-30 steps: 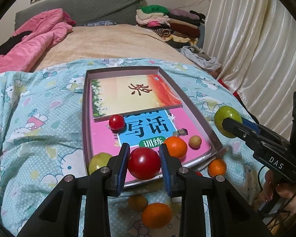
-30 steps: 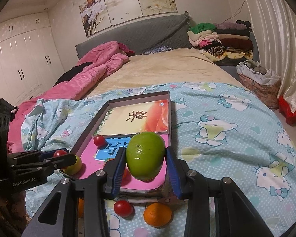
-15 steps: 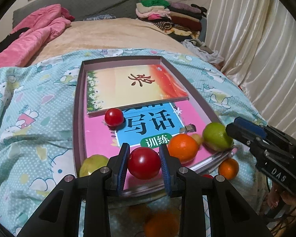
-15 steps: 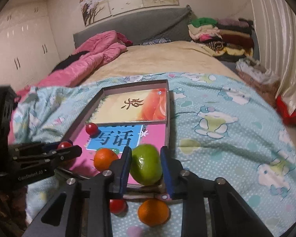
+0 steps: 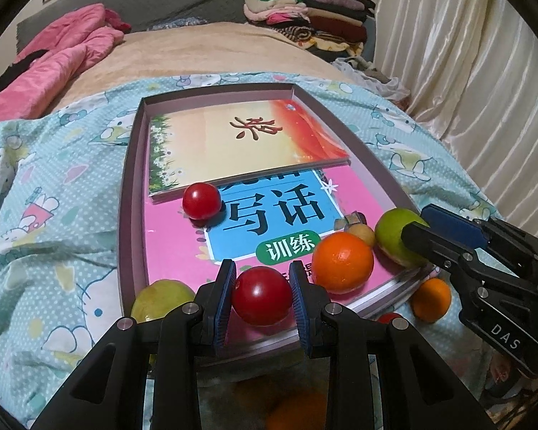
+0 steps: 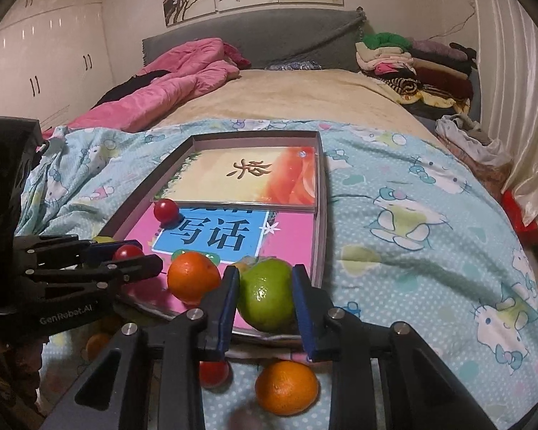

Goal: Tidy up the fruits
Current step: 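Carry the red tomato and green lime with both grippers onto the workbook, then open the left gripper to release the tomato while the right releases the lime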

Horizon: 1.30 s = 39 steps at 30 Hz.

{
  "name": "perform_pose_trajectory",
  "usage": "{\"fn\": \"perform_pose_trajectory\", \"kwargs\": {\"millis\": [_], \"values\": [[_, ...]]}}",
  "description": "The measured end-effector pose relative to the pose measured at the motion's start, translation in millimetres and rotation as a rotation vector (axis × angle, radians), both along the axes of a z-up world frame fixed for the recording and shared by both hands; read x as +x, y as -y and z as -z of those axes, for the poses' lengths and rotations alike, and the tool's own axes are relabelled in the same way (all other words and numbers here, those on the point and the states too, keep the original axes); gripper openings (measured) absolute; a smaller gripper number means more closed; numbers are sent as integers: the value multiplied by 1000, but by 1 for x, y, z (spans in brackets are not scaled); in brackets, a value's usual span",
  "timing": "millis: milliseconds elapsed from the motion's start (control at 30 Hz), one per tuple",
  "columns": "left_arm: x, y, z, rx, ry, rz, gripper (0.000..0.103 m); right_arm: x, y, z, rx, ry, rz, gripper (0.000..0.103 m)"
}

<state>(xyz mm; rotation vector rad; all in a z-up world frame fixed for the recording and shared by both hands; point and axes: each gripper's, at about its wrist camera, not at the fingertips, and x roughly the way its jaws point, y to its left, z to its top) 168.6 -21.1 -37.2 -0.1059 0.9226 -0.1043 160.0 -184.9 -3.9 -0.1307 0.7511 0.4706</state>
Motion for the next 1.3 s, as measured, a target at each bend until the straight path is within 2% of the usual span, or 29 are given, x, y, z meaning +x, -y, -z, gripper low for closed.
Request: {"fn": "perform_pose_trajectory", "kwargs": {"millis": [233, 667, 900, 1300], "values": [[2, 4, 2, 26, 4, 12, 31, 2, -3, 0, -11, 20, -7, 30], [1, 6, 3, 23, -7, 24, 32, -8, 11, 3, 21, -72, -9, 31], [2, 3, 2, 11, -13, 18, 32, -4, -2, 5, -28, -36, -21, 31], [2, 3, 2, 7, -14, 16, 34, 2, -1, 6, -1, -30, -7, 31]]}}
